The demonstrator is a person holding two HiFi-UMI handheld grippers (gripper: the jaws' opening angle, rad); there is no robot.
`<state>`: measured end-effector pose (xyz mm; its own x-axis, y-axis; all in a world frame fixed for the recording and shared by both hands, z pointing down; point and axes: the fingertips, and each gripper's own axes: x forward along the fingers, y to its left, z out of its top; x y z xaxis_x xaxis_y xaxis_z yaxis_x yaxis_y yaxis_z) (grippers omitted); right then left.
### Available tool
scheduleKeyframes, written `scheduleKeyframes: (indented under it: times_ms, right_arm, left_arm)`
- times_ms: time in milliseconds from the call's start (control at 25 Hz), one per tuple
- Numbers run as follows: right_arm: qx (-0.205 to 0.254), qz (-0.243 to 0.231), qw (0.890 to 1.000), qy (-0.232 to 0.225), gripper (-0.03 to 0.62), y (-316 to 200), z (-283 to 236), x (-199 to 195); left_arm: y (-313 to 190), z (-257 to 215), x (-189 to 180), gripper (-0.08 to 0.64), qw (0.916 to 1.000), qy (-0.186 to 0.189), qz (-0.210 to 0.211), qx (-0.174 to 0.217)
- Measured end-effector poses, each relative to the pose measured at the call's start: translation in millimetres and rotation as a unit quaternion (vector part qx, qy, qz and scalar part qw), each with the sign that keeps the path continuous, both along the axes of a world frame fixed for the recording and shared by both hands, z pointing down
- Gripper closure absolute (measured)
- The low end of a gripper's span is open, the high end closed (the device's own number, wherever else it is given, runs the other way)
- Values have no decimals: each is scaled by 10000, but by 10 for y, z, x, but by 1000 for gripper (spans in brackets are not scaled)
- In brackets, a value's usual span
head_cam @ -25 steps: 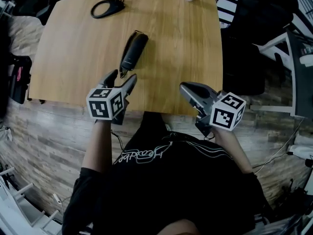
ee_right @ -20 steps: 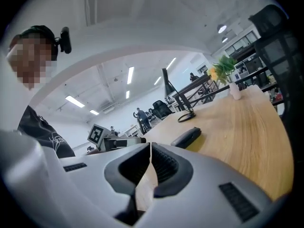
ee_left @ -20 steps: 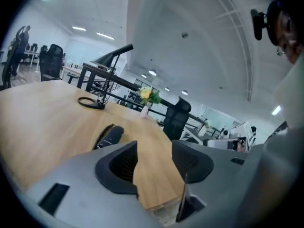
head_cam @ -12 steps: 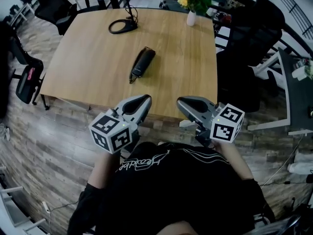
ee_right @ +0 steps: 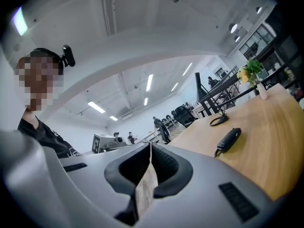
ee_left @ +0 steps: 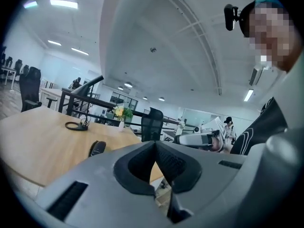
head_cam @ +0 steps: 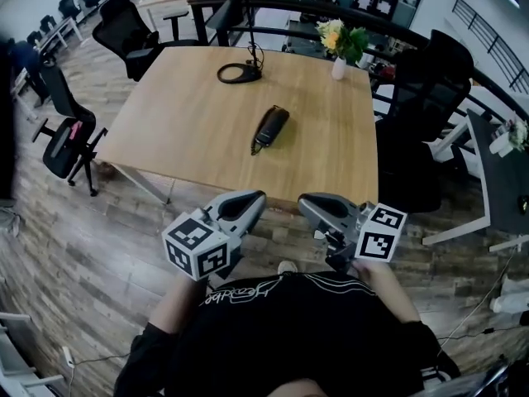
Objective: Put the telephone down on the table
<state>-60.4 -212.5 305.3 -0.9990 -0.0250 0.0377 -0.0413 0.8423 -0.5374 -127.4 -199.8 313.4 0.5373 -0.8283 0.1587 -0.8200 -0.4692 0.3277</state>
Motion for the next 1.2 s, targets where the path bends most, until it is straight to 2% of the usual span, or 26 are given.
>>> scheduleKeyframes:
  times_ms: [200, 400, 760, 1200]
  right_arm:
    - [152, 11, 9999, 42, 552, 799, 24, -359]
    - [347, 392, 9986, -61, 552, 1255, -3, -464]
    - [376, 648, 9972, 31, 552, 1746, 51, -439]
    - [400, 758, 9959, 283, 552, 1983, 78, -400]
  left_arm:
    - [812, -107, -300, 552, 9996, 179, -115, 177]
    - [1309, -112, -459, 552, 9995, 189, -72, 241]
    - [1753, -97, -415, 552, 9988, 261, 228, 341]
    - [1951, -30, -450, 552, 9977, 559, 216, 329]
